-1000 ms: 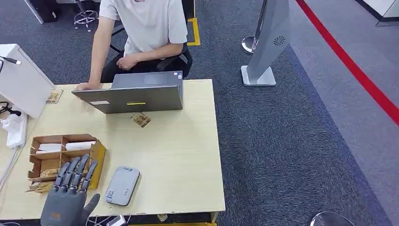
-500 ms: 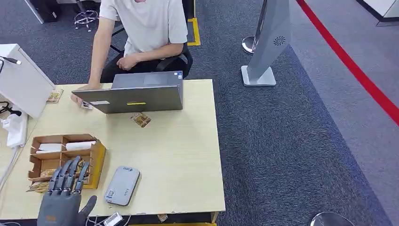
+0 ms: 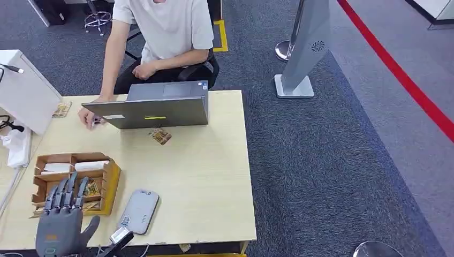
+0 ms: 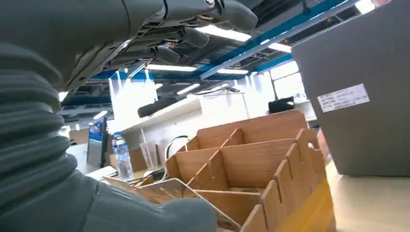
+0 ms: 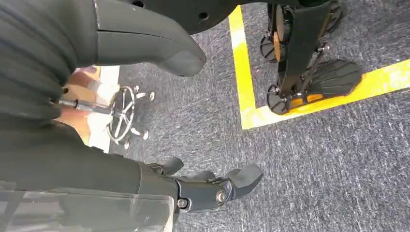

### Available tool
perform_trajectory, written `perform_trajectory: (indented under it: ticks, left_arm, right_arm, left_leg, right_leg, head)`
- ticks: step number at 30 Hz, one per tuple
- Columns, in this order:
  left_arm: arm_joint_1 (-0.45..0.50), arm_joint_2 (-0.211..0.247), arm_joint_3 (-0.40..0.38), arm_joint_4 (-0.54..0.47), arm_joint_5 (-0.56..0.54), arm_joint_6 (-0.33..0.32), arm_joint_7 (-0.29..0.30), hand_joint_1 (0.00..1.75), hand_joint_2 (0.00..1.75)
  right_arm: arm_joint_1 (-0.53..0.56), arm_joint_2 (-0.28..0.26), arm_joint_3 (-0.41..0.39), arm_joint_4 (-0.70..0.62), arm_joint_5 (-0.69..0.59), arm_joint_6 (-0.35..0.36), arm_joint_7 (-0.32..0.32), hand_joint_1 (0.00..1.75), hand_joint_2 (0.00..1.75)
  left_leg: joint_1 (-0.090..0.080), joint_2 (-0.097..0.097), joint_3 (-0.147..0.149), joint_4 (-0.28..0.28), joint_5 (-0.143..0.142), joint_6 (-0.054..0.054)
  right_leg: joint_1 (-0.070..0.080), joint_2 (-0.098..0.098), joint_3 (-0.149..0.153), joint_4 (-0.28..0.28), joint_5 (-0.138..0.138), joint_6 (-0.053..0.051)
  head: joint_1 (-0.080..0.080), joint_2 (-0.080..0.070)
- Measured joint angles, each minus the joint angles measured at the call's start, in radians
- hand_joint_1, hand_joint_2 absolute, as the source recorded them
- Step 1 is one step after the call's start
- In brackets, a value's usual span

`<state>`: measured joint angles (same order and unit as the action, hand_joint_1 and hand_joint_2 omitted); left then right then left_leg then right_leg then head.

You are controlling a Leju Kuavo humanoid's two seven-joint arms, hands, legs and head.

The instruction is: Pass the card to the sensor for recognition and then transmit it.

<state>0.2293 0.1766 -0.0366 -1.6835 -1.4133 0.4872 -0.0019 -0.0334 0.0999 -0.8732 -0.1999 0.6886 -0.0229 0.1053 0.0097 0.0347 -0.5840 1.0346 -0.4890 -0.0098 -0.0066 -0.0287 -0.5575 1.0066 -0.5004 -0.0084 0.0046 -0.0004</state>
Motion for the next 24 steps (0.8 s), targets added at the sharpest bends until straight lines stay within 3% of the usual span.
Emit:
perform_trajectory:
  ticks: [24]
  left_arm:
    - [-0.079, -0.105, 0.108, 0.039, -0.058, -0.101, -0.016, 0.0, 1.75]
  right_arm:
    - [-0.001, 0.0, -0.021, -0.006, 0.014, 0.008, -0.01, 0.0, 1.75]
  left_leg:
    - [0.0, 0.0, 0.0, 0.0, 0.0, 0.0]
  right_leg:
    - [0.0, 0.0, 0.0, 0.0, 0.0, 0.0]
  head:
    - [0.0, 0.0]
